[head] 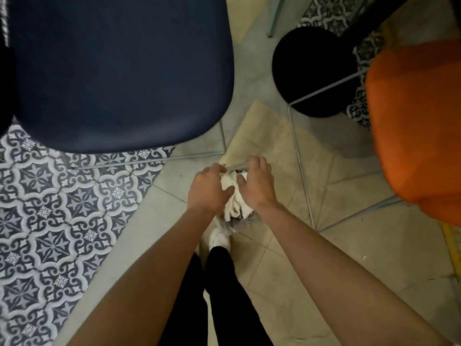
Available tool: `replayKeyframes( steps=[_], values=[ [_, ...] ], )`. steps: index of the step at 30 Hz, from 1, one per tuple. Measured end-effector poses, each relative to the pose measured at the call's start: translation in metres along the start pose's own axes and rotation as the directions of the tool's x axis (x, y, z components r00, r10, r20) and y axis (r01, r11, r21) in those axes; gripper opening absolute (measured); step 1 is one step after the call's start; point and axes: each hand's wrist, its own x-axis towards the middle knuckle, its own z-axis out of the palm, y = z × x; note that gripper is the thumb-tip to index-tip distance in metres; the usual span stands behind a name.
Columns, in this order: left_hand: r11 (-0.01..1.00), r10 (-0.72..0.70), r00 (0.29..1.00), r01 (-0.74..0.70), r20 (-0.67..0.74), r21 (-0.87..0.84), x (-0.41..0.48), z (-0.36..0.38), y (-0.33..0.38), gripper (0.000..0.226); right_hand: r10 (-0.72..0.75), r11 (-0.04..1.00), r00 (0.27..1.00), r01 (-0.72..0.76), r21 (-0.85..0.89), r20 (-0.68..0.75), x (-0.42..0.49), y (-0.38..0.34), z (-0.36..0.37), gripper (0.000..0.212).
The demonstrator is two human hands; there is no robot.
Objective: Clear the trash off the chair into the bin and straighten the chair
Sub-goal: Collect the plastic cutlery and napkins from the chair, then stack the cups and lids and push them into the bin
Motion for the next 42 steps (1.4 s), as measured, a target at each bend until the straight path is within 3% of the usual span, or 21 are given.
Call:
replayKeyframes(
  steps=[10, 16, 26, 31, 42],
  values=[
    [0.995, 0.046, 0.970, -0.065, -0.240, -0.074, 0.018, -0.103, 0.023, 0.044, -0.096, 0.990, 0.981, 0.111, 0.083, -0.171, 0.041, -0.091, -0.063, 0.035],
    [0.995, 0.038, 0.942, -0.068, -0.334, -0.079, 0.060, -0.159, 0.015, 0.041, -0.135, 0.985, 0.976, 0.150, 0.079, -0.173, 0.085, -0.147, -0.071, 0.033],
    [0.999, 0.003, 0.947, -0.018, -0.322, -0.044, 0.145, -0.270, -0.025, 0.040, -0.110, 0.982, 0.990, 0.122, 0.141, -0.089, 0.171, -0.257, -0.078, 0.034],
    [0.995, -0.103, 0.922, 0.088, -0.374, -0.057, 0.187, -0.312, -0.041, 0.045, -0.115, 0.980, 0.992, 0.121, 0.160, -0.046, 0.204, -0.289, -0.078, 0.036],
    [0.971, -0.203, 0.872, 0.238, -0.446, 0.023, 0.257, -0.361, -0.069, 0.064, -0.239, 0.965, 0.962, 0.220, 0.141, 0.135, 0.276, -0.343, -0.062, 0.054]
  ],
)
